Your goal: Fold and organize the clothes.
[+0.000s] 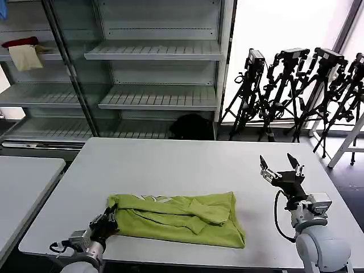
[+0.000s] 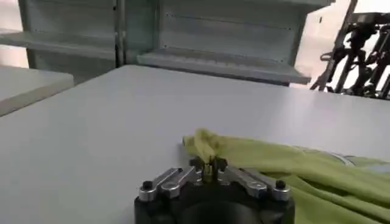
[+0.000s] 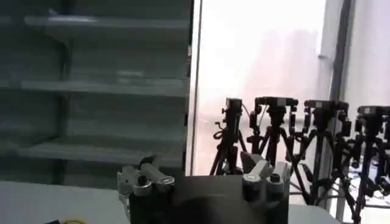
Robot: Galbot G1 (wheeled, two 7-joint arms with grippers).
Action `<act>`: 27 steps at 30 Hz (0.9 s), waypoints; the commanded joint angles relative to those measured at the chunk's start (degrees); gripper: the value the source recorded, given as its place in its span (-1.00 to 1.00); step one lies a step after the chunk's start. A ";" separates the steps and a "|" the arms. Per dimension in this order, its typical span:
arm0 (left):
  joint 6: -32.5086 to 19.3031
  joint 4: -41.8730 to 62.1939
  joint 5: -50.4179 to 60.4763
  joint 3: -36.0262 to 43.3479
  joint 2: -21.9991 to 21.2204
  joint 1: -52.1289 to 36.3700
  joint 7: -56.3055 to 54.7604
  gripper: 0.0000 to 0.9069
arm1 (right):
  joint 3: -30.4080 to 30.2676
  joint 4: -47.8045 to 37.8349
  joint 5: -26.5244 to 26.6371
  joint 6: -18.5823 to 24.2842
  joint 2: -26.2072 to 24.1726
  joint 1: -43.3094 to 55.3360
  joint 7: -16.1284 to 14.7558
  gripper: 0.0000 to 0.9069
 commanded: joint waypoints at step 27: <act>-3.81 -12.51 26.40 -12.91 14.17 -4.71 9.20 -1.00 | 0.71 -1.40 -0.30 0.87 0.05 -0.93 0.60 1.00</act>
